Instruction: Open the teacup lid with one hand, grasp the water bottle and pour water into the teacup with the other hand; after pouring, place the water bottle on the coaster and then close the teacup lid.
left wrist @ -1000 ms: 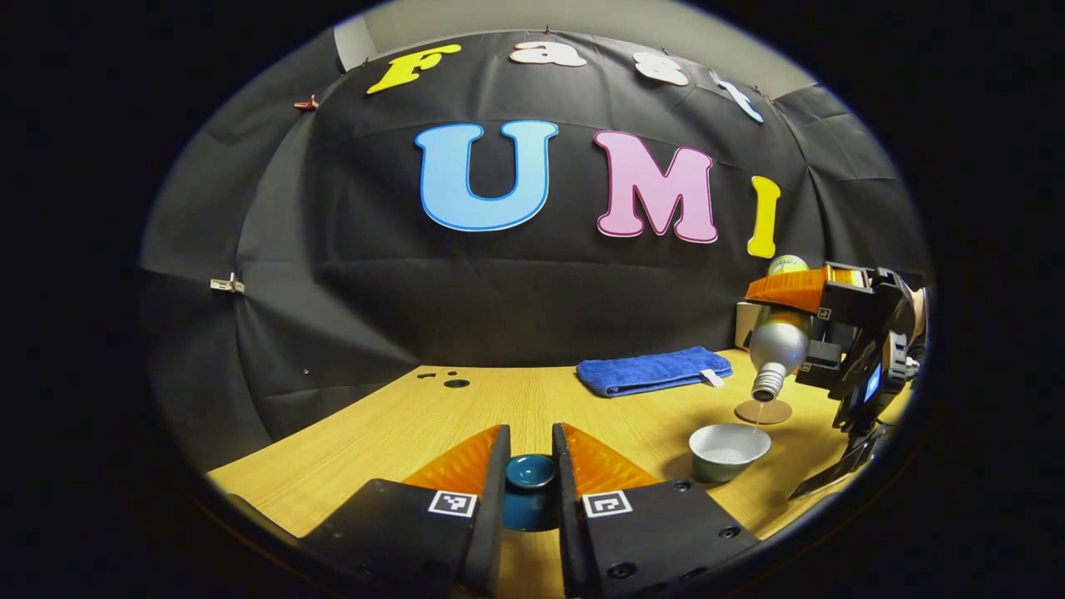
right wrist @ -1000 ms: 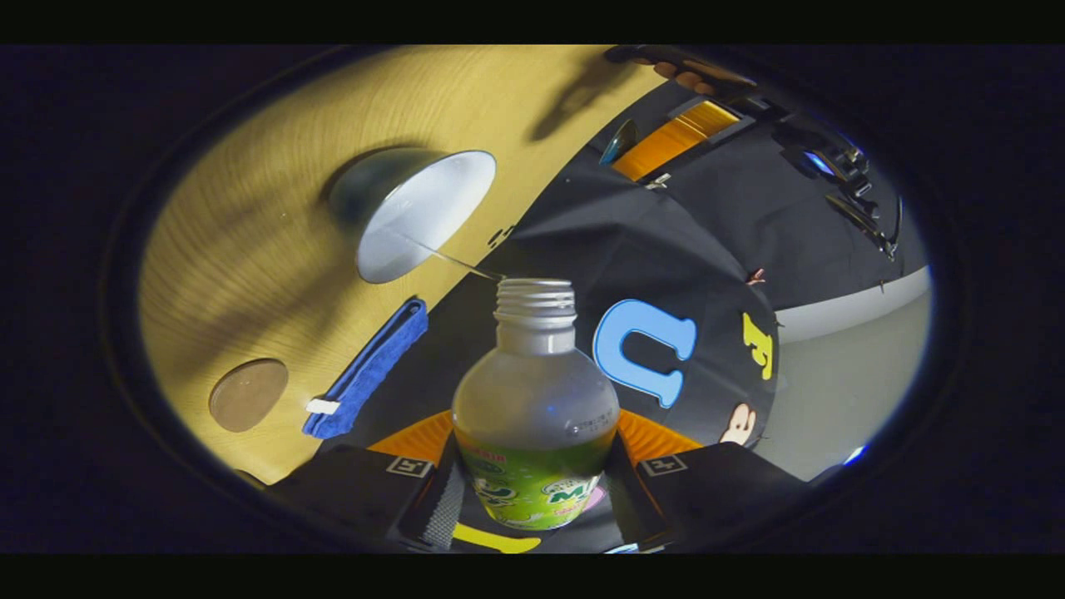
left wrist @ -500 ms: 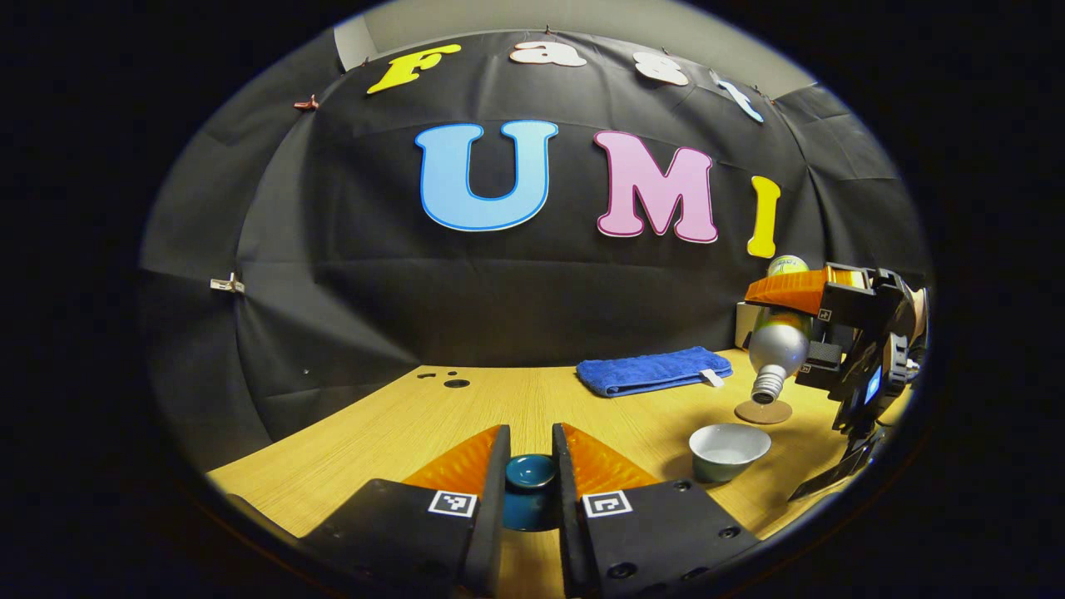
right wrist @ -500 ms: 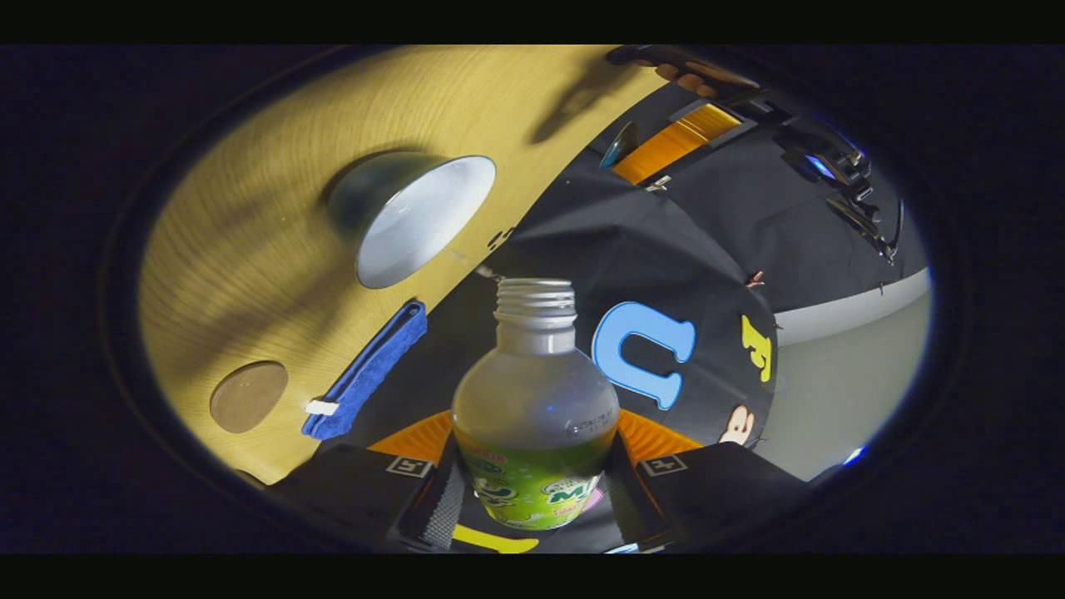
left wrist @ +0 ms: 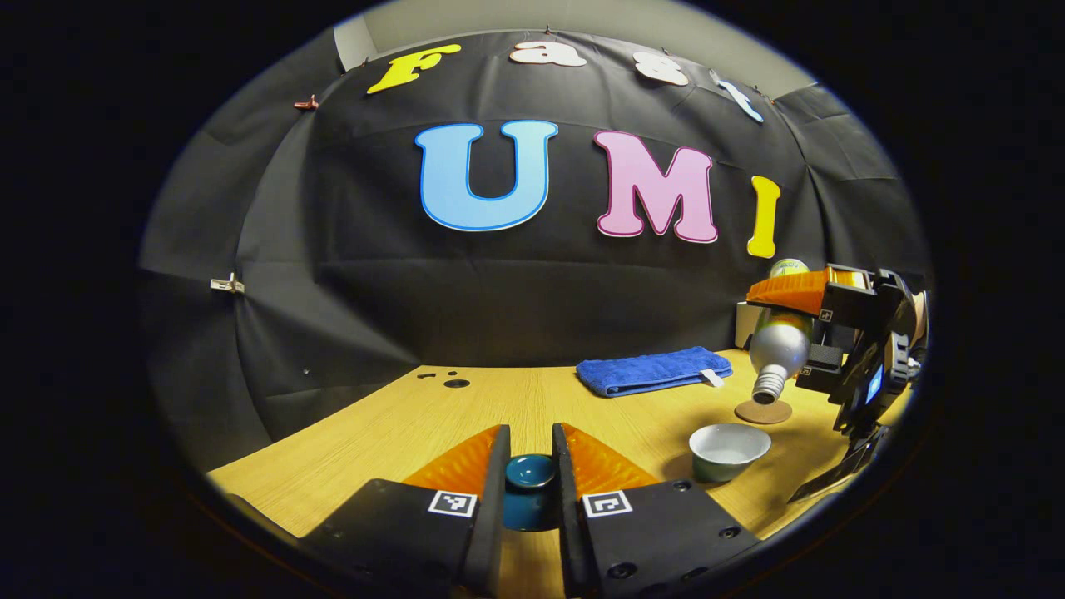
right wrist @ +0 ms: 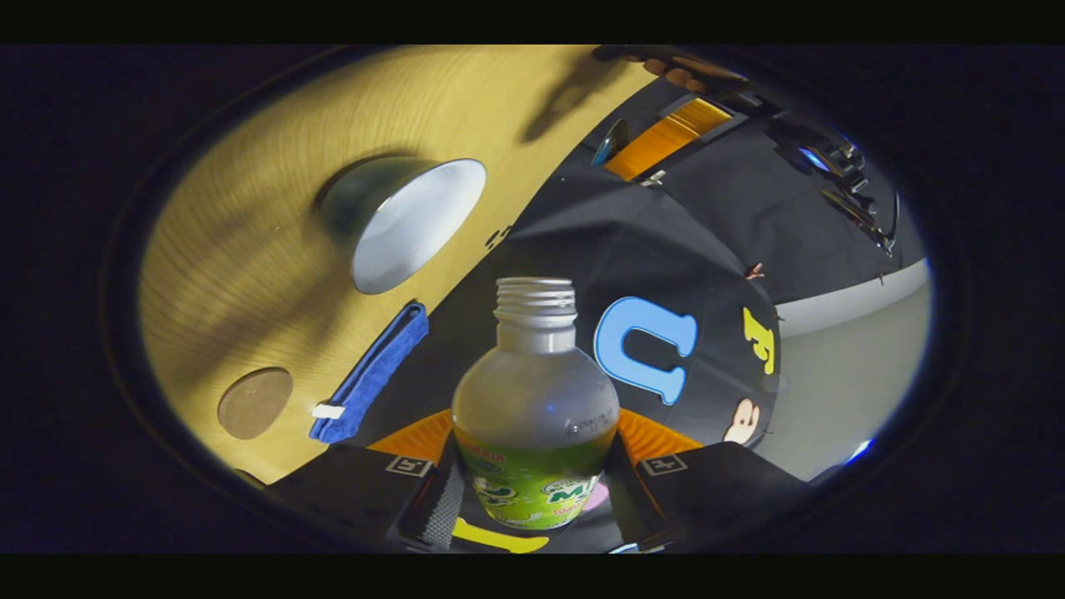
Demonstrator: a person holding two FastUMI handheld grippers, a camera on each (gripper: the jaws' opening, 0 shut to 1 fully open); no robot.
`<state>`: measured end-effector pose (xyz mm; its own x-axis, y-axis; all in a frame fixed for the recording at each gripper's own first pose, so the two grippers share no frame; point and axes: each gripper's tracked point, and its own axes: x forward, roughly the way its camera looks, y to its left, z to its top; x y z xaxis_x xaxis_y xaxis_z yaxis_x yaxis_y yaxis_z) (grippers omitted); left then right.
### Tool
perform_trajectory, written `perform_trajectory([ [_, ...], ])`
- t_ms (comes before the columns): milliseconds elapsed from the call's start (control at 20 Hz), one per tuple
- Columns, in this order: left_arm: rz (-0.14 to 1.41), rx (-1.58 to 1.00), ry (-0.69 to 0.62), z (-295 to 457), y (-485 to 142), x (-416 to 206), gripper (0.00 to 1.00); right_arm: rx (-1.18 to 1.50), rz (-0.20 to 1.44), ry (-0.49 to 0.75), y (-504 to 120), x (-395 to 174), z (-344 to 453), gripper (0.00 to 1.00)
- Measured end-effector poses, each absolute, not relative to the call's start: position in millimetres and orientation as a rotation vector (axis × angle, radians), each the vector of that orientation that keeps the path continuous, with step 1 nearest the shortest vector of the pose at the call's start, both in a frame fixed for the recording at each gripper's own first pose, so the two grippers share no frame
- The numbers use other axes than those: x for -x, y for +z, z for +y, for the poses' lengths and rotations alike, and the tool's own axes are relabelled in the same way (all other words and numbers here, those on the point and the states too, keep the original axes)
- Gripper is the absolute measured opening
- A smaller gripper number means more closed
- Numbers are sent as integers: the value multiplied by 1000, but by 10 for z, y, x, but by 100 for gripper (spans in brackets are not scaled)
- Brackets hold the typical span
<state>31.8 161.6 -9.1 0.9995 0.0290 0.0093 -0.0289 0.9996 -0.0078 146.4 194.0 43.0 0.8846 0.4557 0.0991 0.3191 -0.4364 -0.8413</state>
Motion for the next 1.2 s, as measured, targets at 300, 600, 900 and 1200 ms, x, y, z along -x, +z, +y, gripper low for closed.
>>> perform_trajectory([
  [300, -10, 8, 29, 1620, -90, -323, 32, 1859, -443, 86, 505, -1393, 1592, 75],
  [600, -9, 8, 47, 1625, -92, -318, 35, 1368, -263, -114, 748, -1334, 761, 75],
  [900, -10, 8, 28, 1425, -87, -289, 32, 768, -158, -70, 723, -1233, 555, 76],
  [1200, -11, 8, 29, 1350, -91, -271, 32, 311, -135, 20, 844, -1304, 617, 74],
])
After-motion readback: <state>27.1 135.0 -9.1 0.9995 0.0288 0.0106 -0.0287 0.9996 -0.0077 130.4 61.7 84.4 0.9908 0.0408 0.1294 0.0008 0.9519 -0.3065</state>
